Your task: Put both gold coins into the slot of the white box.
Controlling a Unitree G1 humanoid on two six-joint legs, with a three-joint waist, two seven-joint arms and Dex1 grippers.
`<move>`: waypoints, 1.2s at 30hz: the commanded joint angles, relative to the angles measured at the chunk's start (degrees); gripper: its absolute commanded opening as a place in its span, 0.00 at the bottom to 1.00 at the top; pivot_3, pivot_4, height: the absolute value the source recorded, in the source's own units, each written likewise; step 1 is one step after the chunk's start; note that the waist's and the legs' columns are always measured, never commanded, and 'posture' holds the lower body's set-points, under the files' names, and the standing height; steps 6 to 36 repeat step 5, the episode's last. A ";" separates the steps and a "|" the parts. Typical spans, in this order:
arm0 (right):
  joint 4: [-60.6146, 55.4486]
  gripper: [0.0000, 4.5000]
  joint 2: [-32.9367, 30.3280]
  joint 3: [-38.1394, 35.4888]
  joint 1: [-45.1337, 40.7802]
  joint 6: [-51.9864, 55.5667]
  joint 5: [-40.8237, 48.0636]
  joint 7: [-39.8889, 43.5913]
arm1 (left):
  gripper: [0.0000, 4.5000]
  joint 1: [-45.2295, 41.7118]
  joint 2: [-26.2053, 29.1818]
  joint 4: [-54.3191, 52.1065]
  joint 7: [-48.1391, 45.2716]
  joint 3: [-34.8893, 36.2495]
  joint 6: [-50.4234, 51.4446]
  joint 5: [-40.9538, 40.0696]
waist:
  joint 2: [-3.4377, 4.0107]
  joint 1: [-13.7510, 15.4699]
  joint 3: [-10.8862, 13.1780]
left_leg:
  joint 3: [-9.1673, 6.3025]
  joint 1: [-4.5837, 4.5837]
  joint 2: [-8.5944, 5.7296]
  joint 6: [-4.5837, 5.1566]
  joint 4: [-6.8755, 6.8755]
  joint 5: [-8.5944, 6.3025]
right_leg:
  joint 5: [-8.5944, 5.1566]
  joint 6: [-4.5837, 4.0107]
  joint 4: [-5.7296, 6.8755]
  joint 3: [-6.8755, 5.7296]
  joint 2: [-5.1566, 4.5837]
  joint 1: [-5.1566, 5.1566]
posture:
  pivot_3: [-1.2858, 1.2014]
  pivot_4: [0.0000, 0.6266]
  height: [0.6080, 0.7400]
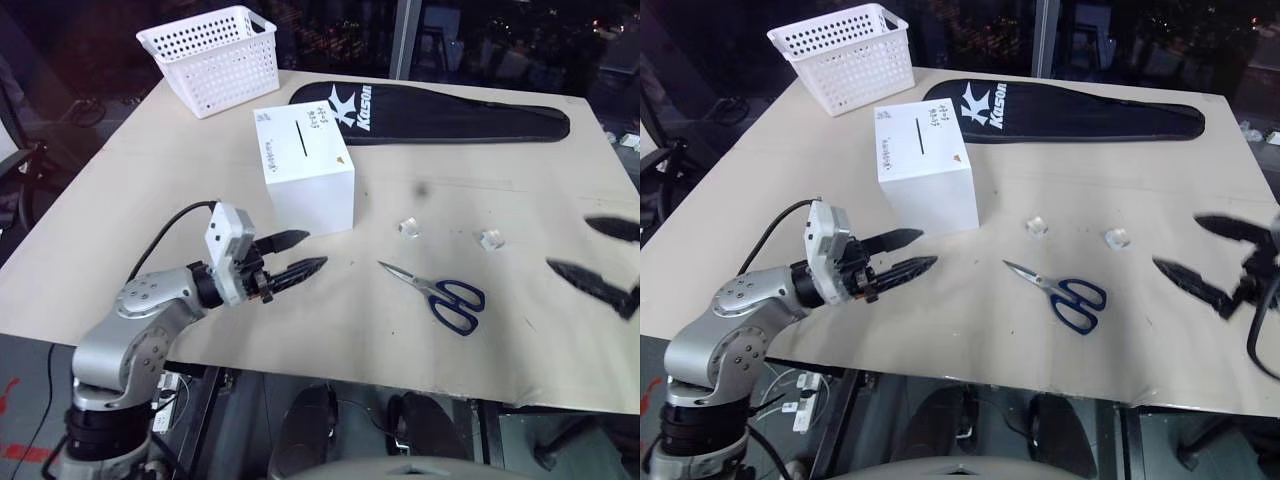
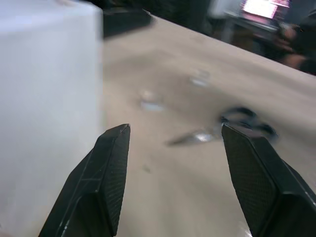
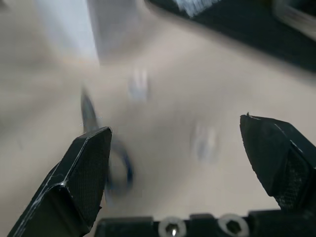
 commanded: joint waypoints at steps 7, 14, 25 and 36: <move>-2.94 1.00 6.90 -4.52 9.66 -6.95 -6.42 -2.39 | 0.66 0.49 4.55 4.93 -5.62 0.51 -5.19 0.18 | 0.08 -0.23 -0.10 | 0.00 0.13 0.13 -0.01 0.02 0.00 | -0.23 -0.02 0.04 0.03 0.06 0.01 | 0.52 0.24 1.00; -2.94 1.00 6.90 -4.52 9.66 -6.95 -6.42 -2.39 | 0.66 0.49 4.55 4.93 -5.62 0.51 -5.19 0.18 | 0.08 -0.23 -0.10 | 0.00 0.13 0.13 -0.01 0.02 0.00 | -0.23 -0.02 0.04 0.03 0.06 0.01 | 0.52 0.24 1.00; -2.94 1.00 6.90 -4.52 9.66 -6.95 -6.42 -2.39 | 0.66 0.49 4.55 4.93 -5.62 0.51 -5.19 0.18 | 0.08 -0.23 -0.10 | 0.00 0.13 0.13 -0.01 0.02 0.00 | -0.23 -0.02 0.04 0.03 0.06 0.01 | 0.52 0.24 1.00; -2.94 1.00 6.90 -4.52 9.66 -6.95 -6.42 -2.39 | 0.66 0.49 4.55 4.93 -5.62 0.51 -5.19 0.18 | 0.08 -0.23 -0.10 | 0.00 0.13 0.13 -0.01 0.02 0.00 | -0.23 -0.02 0.04 0.03 0.06 0.01 | 0.52 0.24 1.00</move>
